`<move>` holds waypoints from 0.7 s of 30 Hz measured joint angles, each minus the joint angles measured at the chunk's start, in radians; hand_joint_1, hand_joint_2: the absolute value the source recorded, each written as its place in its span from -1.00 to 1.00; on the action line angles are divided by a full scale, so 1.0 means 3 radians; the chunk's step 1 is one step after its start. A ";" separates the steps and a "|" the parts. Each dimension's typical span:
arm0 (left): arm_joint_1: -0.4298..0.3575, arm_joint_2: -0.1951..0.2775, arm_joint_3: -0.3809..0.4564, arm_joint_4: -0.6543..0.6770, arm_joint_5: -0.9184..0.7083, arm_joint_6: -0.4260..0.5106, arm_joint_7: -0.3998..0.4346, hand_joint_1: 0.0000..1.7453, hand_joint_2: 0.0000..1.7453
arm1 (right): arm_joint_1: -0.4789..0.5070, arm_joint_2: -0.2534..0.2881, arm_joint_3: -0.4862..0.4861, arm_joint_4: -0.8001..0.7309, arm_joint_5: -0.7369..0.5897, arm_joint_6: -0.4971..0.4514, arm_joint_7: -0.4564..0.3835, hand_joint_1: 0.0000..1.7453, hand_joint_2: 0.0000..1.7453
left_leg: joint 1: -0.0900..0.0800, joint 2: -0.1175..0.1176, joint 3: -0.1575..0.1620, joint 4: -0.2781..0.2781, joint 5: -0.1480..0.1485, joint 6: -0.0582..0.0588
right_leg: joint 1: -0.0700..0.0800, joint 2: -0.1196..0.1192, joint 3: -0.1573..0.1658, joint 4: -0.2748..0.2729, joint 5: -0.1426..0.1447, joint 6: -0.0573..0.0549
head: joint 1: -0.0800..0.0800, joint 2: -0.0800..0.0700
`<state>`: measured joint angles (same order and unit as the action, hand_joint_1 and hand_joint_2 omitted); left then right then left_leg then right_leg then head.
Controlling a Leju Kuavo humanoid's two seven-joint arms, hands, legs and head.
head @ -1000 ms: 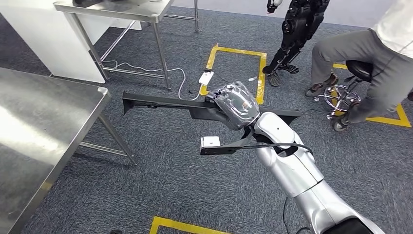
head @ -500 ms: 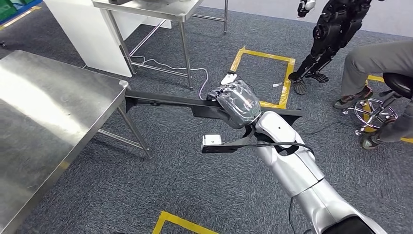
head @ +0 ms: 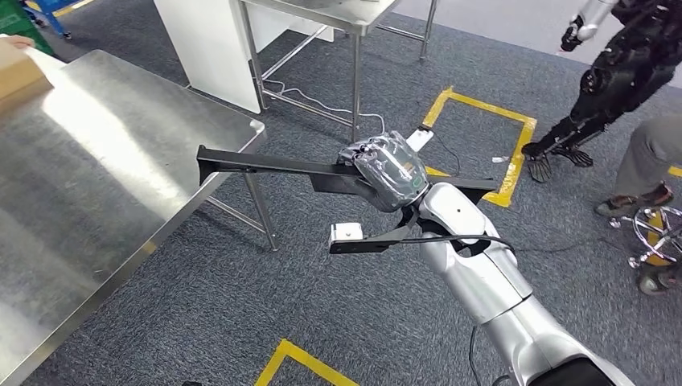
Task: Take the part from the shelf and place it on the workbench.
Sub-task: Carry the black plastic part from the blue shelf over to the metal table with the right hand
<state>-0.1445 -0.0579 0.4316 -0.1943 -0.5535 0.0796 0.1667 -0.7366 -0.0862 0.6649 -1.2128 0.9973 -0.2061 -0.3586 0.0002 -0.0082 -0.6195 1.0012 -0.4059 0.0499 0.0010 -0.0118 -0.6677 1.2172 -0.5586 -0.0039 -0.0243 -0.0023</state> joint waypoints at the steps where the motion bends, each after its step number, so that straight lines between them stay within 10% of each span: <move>1: -0.0002 -0.0002 0.0000 0.0000 0.0000 0.0000 -0.0002 -1.00 -1.00 | 0.0011 -0.0007 0.0000 0.0000 0.0001 0.0003 0.0000 0.96 1.00 | 0.0004 -0.0051 -0.0001 0.0001 0.0000 0.0000 | -0.0012 0.0020 -0.0106 0.0199 -0.0061 0.0010 | 0.0006 0.0000; 3: 0.0002 -0.0006 0.0000 0.0000 -0.0002 -0.0002 -0.0003 -1.00 -1.00 | 0.0030 -0.0017 0.0000 0.0000 0.0003 0.0006 0.0000 0.96 1.00 | 0.0013 -0.0153 0.0000 0.0008 -0.0003 -0.0005 | -0.0034 0.0030 -0.0174 0.0281 -0.0042 0.0061 | 0.0005 0.0000; 6: 0.0007 -0.0008 0.0001 0.0000 -0.0009 -0.0004 -0.0003 -1.00 -1.00 | 0.0030 -0.0025 -0.0006 0.0001 0.0007 0.0008 0.0000 0.96 1.00 | 0.0034 -0.0295 -0.0013 0.0056 -0.0030 -0.0052 | -0.0090 0.0139 0.0101 -0.0344 0.0247 0.0168 | 0.0012 0.0000; 10: 0.0020 -0.0003 0.0001 0.0001 -0.0013 -0.0004 -0.0002 -1.00 -1.00 | 0.0031 -0.0017 -0.0009 0.0000 0.0012 0.0016 0.0000 0.96 1.00 | 0.0042 -0.0407 -0.0070 0.0086 -0.0033 -0.0132 | -0.0091 0.0172 0.0205 -0.0573 0.0330 0.0100 | 0.0010 0.0000; 13: 0.0026 -0.0004 0.0001 0.0002 -0.0017 -0.0005 -0.0002 -1.00 -1.00 | 0.0016 0.0002 -0.0012 0.0000 0.0015 0.0017 0.0002 0.96 1.00 | 0.0041 -0.0224 -0.0161 0.0255 -0.0136 -0.0170 | -0.0094 0.0087 0.0214 -0.0583 0.0336 0.0030 | -0.0012 0.0000; 17: 0.0015 -0.0005 0.0000 0.0002 -0.0053 -0.0002 -0.0001 -1.00 -1.00 | 0.0025 0.0000 -0.0015 0.0000 0.0017 0.0027 0.0002 0.96 1.00 | 0.0040 0.0014 -0.0547 0.1001 -0.0442 -0.0192 | -0.0052 -0.0057 0.0224 -0.0584 0.0313 -0.0021 | -0.0029 0.0000; 21: 0.0015 -0.0007 0.0000 0.0001 -0.0068 -0.0002 -0.0001 -1.00 -1.00 | 0.0026 0.0000 -0.0016 0.0000 0.0023 0.0027 0.0002 0.96 1.00 | 0.0011 0.0141 -0.0268 0.0448 -0.0121 -0.0132 | -0.0018 -0.0201 0.0256 -0.0585 0.0284 -0.0039 | -0.0028 0.0000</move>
<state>-0.1401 -0.0601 0.4316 -0.1940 -0.5738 0.0790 0.1664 -0.7289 -0.0862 0.6602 -1.2129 1.0042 -0.1980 -0.3580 0.0034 0.0342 -0.6997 1.1356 -0.4421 0.0103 -0.0045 -0.0721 -0.5909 1.0419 -0.4733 -0.0157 -0.0328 -0.0023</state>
